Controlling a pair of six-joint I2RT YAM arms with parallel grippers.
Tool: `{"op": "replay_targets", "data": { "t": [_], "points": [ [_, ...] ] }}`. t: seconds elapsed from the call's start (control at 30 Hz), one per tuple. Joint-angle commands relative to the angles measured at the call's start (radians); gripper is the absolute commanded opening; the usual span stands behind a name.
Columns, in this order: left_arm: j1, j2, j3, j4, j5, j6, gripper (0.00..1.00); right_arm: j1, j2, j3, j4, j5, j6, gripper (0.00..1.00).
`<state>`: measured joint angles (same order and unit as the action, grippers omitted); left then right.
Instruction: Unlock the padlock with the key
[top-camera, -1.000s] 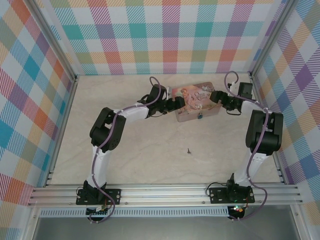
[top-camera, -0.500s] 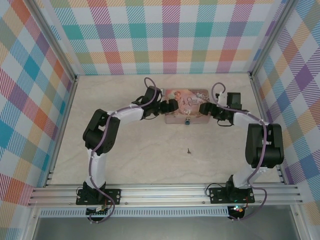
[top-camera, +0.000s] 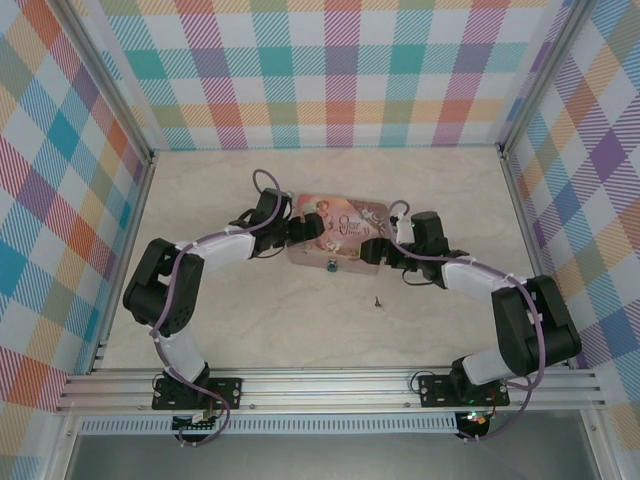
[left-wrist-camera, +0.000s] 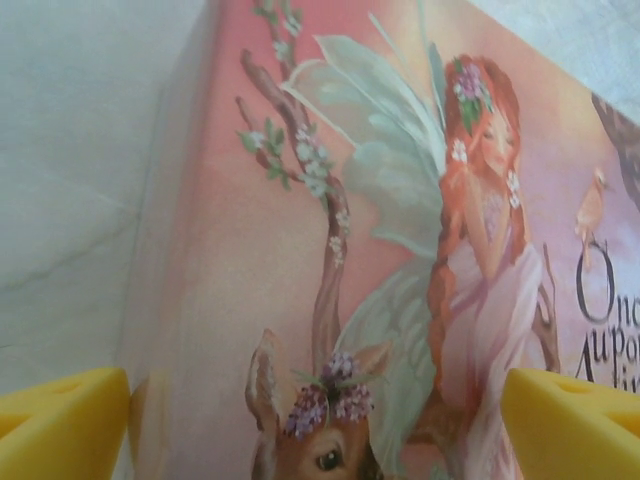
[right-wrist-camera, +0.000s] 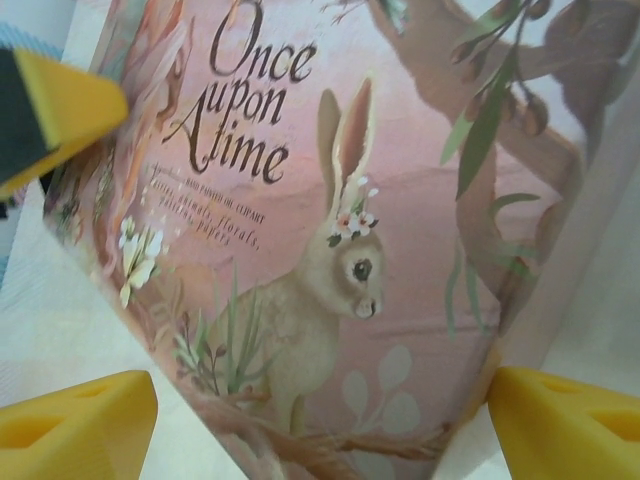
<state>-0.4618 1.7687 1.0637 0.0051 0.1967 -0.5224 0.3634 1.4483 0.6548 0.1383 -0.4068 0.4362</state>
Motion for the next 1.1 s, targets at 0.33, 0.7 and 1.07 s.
{"op": "replay_targets", "data": {
  "t": [0.33, 0.7, 1.07],
  "points": [
    [0.094, -0.178, -0.003, -0.074, -0.022, 0.086, 1.00, 0.068, -0.241, -0.001, -0.382, 0.200, 0.006, 0.88],
    [0.104, -0.405, -0.165, -0.036, -0.014, 0.064, 1.00, 0.105, -0.268, -0.071, -0.587, 0.198, 0.091, 0.66],
    [0.104, -0.451, -0.189, -0.075, -0.050, 0.064, 1.00, 0.195, -0.021, 0.046, -0.582, 0.311, 0.064, 0.50]
  ]
}}
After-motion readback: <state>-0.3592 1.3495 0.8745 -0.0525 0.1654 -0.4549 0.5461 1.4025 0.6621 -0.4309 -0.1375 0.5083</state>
